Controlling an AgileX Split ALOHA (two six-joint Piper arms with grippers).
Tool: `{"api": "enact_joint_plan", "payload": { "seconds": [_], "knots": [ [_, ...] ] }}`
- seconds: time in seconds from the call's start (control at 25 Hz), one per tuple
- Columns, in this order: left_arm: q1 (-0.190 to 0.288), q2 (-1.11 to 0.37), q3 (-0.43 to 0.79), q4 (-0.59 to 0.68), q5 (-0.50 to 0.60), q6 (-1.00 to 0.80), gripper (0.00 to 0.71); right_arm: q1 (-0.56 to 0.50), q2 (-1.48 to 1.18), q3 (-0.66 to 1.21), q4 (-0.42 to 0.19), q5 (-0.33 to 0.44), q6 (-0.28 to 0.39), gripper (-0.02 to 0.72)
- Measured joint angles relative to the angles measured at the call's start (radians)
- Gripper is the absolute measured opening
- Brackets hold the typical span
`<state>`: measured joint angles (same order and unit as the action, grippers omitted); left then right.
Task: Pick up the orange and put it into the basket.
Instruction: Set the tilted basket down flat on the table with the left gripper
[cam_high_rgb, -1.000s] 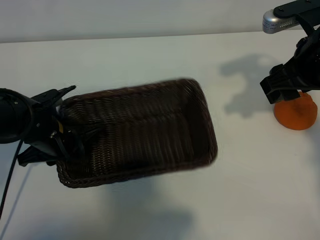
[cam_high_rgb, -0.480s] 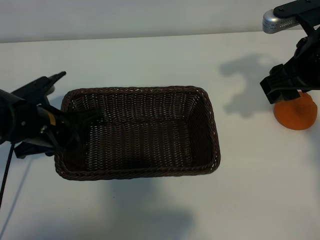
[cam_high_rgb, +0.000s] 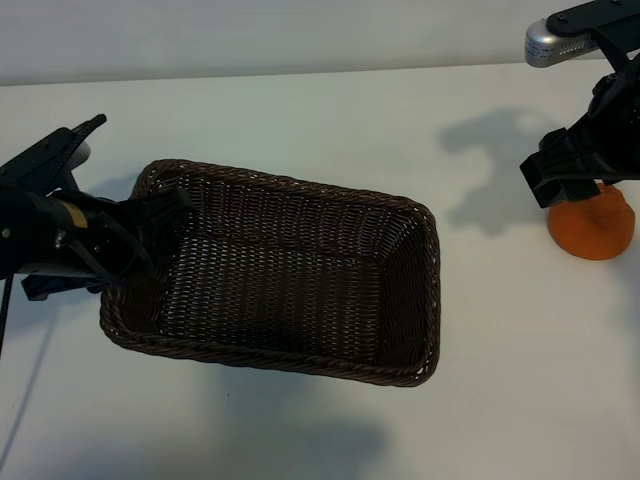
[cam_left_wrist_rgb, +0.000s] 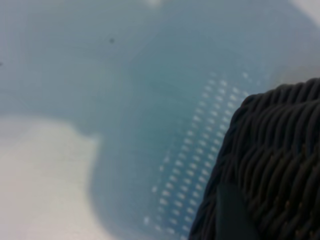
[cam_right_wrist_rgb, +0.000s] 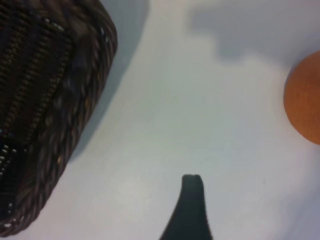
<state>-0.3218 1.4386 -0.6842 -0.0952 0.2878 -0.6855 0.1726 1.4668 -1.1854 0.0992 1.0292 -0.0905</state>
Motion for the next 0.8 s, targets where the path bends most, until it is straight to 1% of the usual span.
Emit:
{"api": "enact_joint_plan", "payload": {
  "seconds": [0.24, 0.28, 0.48, 0.64, 0.8],
  "knots": [
    [0.0, 0.0, 0.001, -0.136, -0.039, 0.119, 0.388, 0.0, 0.0, 0.0, 0.0, 0.0, 0.0, 0.595],
    [0.0, 0.0, 0.001, -0.165, -0.043, 0.143, 0.373, 0.0, 0.0, 0.0, 0.0, 0.0, 0.0, 0.595],
    [0.0, 0.0, 0.003, -0.311, -0.096, 0.259, 0.373, 0.0, 0.0, 0.0, 0.0, 0.0, 0.0, 0.595],
    [0.0, 0.0, 0.003, -0.38, -0.109, 0.329, 0.372, 0.0, 0.0, 0.0, 0.0, 0.0, 0.0, 0.595],
    [0.0, 0.0, 0.003, -0.402, -0.112, 0.358, 0.372, 0.0, 0.0, 0.0, 0.0, -0.001, 0.0, 0.595]
  ]
}}
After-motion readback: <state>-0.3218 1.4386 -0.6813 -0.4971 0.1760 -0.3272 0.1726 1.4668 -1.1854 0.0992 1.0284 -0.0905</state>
